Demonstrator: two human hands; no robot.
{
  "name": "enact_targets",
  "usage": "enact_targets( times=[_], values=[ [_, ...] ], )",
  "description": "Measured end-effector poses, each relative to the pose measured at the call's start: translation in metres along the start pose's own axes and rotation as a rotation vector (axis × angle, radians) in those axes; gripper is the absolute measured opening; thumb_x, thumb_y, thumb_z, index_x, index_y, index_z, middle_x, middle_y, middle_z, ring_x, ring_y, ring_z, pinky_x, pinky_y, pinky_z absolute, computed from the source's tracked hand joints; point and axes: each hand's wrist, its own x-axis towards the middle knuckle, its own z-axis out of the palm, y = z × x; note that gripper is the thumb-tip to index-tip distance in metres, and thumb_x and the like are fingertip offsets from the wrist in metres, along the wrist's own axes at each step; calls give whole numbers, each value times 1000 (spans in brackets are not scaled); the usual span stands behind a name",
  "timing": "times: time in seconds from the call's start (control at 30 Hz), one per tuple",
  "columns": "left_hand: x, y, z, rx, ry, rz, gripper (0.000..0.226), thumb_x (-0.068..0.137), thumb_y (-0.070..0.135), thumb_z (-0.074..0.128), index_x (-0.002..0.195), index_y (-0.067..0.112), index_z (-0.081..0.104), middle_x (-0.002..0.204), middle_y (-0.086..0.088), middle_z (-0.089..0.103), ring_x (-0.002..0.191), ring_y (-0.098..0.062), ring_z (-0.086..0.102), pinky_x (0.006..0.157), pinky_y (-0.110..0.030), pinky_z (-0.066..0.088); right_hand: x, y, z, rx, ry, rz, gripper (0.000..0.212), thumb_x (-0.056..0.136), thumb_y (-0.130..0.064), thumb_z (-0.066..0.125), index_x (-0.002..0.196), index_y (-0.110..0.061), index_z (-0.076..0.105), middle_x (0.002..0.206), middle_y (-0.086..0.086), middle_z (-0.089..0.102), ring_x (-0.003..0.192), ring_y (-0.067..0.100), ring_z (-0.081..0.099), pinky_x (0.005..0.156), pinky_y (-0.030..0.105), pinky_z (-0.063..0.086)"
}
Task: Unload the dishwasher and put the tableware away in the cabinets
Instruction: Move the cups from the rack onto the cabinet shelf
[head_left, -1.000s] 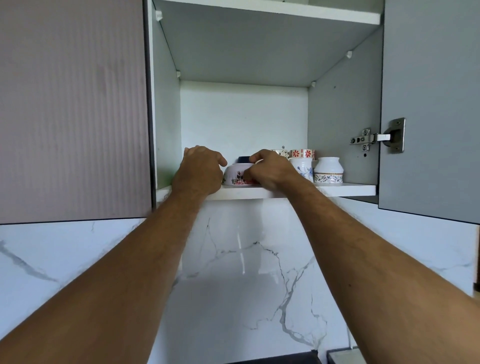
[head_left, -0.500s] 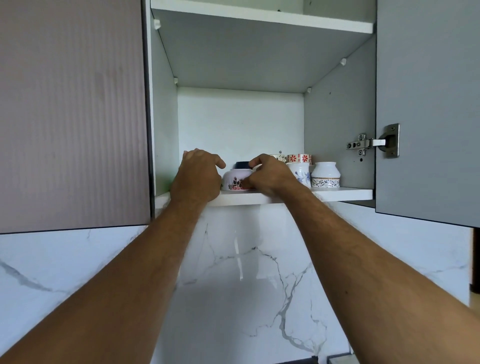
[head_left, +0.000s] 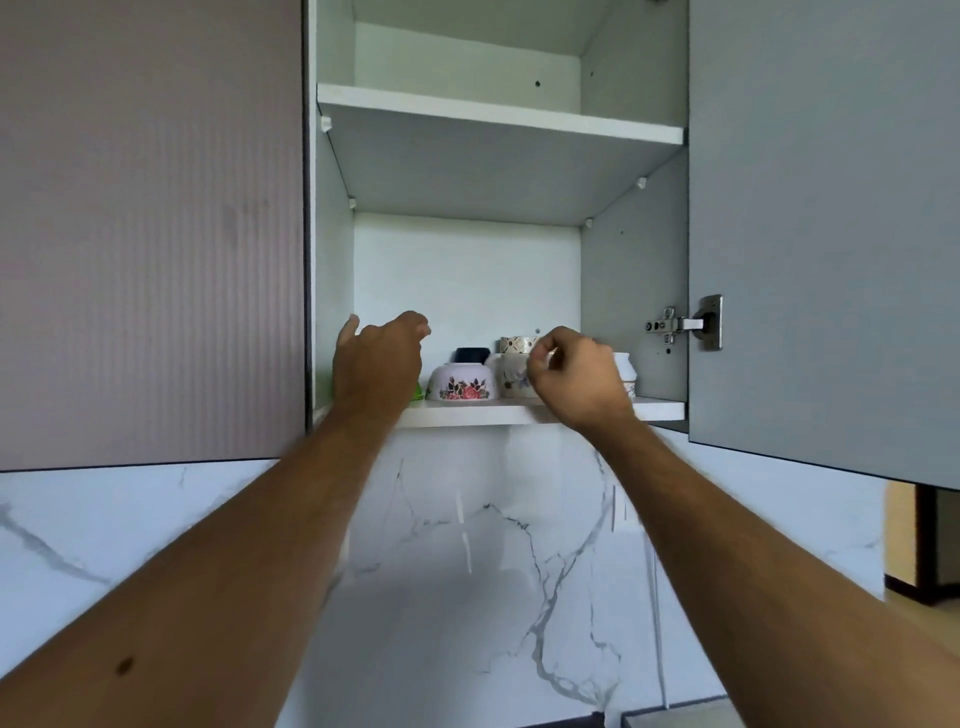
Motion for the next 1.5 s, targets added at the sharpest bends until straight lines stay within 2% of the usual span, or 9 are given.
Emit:
enact_targets(
  times=[0.23, 0.4, 0.53, 0.7, 0.97, 1.2, 1.3, 1.4, 1.5],
  values=[
    [-9, 65, -38, 15, 28, 134, 70, 75, -8, 50, 140, 17, 51, 120, -15, 67, 127, -29, 52, 116, -41, 24, -19, 17, -74, -120, 50, 10, 7, 86, -23, 59, 84, -21, 65, 76, -3, 65, 71, 17, 61, 63, 25, 44],
    [-10, 113, -66, 9, 15, 140, 76, 76, -1, 53, 148, 20, 41, 145, -3, 51, 145, -24, 30, 120, -38, 14, -20, 9, -136, -167, 106, -35, 12, 85, -24, 59, 96, -26, 63, 100, -2, 56, 83, 17, 55, 77, 30, 48],
    [-15, 152, -85, 5, 61, 123, 65, 87, 8, 51, 150, 21, 37, 153, -4, 41, 147, -23, 25, 121, -38, 12, -21, 3, -190, -170, 152, -60, 24, 85, -26, 59, 108, -26, 60, 110, -1, 53, 91, 21, 56, 83, 36, 51],
    [-38, 202, -102, 3, 35, 128, 65, 87, 15, 54, 149, 20, 37, 153, -5, 40, 147, -24, 25, 121, -40, 14, -31, -4, -257, -176, 217, -99, 33, 84, -24, 59, 117, -25, 58, 124, 3, 53, 124, 22, 44, 90, 40, 46],
    [-81, 277, -144, 45, 17, 132, 67, 85, 19, 57, 149, 18, 36, 154, -7, 38, 147, -26, 24, 122, -41, 13, -65, -16, -354, -188, 368, -165, 35, 82, -21, 56, 117, -21, 59, 124, 5, 53, 129, 23, 36, 98, 31, 38],
    [-99, 337, -185, 71, 17, 161, 69, 87, 20, 55, 151, 17, 31, 154, -6, 38, 147, -25, 23, 122, -39, 11, -91, -21, -432, -372, 626, -316, 39, 73, -10, 49, 109, -17, 63, 127, 11, 54, 131, 35, 41, 107, 43, 37],
    [-107, 354, -199, 97, 2, 189, 69, 86, 21, 55, 152, 17, 31, 154, -6, 38, 147, -25, 23, 123, -39, 11, -99, -19, -448, -306, 528, -125, 51, 71, 0, 49, 115, -23, 59, 150, 6, 34, 139, 34, 29, 109, 43, 36],
    [-110, 368, -214, 118, -15, 187, 69, 88, 22, 54, 152, 19, 29, 156, -5, 34, 148, -23, 20, 123, -38, 9, -109, -14, -456, -245, 411, -42, 60, 74, 8, 51, 123, -26, 55, 160, 2, 13, 137, 29, 31, 93, 30, 41],
    [-112, 377, -227, 133, -18, 187, 68, 89, 21, 52, 153, 19, 27, 157, -4, 32, 149, -22, 18, 123, -37, 7, -116, -18, -460, -150, 409, -9, 66, 75, 11, 51, 131, -25, 50, 161, 6, 12, 140, 25, 32, 91, 28, 43]
  ],
)
